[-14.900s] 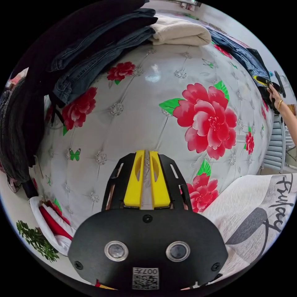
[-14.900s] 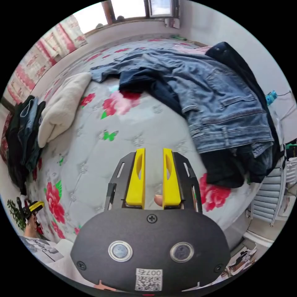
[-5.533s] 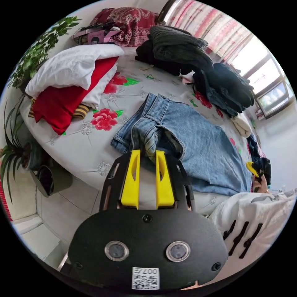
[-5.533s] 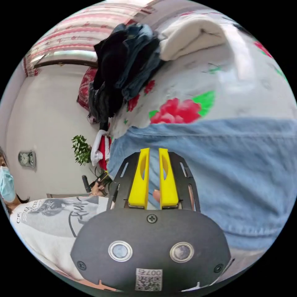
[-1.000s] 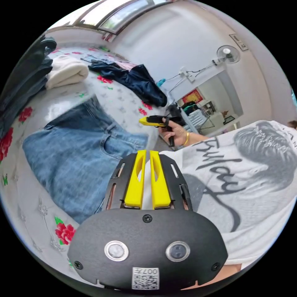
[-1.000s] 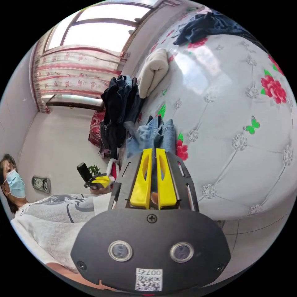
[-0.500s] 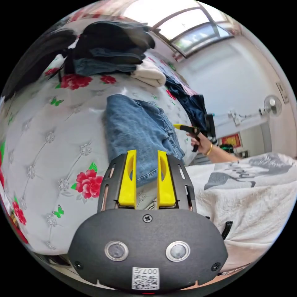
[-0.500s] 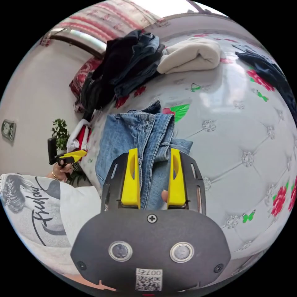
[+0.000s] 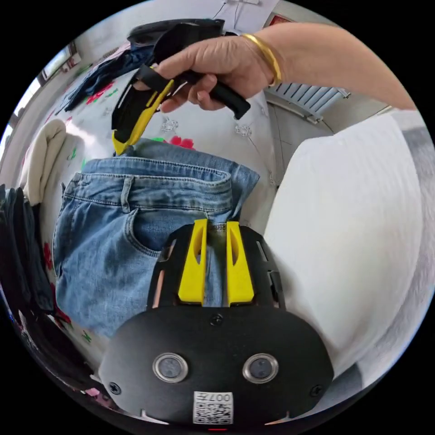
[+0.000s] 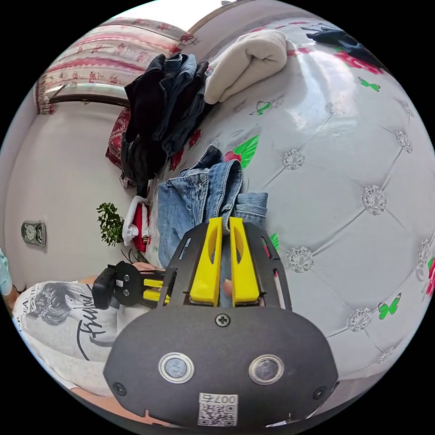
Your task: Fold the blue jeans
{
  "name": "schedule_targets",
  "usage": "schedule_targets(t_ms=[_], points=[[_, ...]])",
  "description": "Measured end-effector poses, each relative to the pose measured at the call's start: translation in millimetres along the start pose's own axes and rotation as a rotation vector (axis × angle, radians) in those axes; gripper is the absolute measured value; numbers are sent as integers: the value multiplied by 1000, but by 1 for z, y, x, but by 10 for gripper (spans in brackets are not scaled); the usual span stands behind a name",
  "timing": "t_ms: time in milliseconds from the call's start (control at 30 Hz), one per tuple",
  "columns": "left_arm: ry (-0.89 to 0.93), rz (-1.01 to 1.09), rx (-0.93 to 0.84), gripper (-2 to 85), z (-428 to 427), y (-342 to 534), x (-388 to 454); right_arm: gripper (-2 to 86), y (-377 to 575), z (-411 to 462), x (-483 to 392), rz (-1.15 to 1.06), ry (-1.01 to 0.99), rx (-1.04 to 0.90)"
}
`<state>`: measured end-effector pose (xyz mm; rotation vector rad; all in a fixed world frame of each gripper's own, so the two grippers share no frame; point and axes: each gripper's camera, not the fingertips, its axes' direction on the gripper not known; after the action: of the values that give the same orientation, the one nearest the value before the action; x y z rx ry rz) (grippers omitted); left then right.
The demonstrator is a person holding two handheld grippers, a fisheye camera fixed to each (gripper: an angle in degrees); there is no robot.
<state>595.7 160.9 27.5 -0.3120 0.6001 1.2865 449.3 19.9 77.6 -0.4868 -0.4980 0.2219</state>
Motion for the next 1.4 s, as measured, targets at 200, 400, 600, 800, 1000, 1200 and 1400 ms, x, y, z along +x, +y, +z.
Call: schedule_targets(t_ms=[200, 400, 600, 800, 1000, 1200, 1400], points=[[128, -362, 412, 40, -85, 95, -39, 0, 5, -19, -21, -77, -131, 10], [268, -568, 675, 39, -133, 199, -67, -2, 22, -30, -59, -205, -198, -8], [345, -436, 358, 51, -72, 154, -66, -2, 27, 1, -27, -66, -215, -88], [150, -335, 308, 57, -76, 143, -51, -1, 40, 2, -7, 6, -269, -33], [311, -442, 431, 40, -93, 184, -87, -1, 35, -2, -8, -13, -283, -13], [455, -517, 526, 37, -100, 218, -121, -1, 34, -2, -11, -16, -305, -5], [552, -512, 500, 49, -88, 225, -130, -1, 36, 3, -5, 22, -322, -16]])
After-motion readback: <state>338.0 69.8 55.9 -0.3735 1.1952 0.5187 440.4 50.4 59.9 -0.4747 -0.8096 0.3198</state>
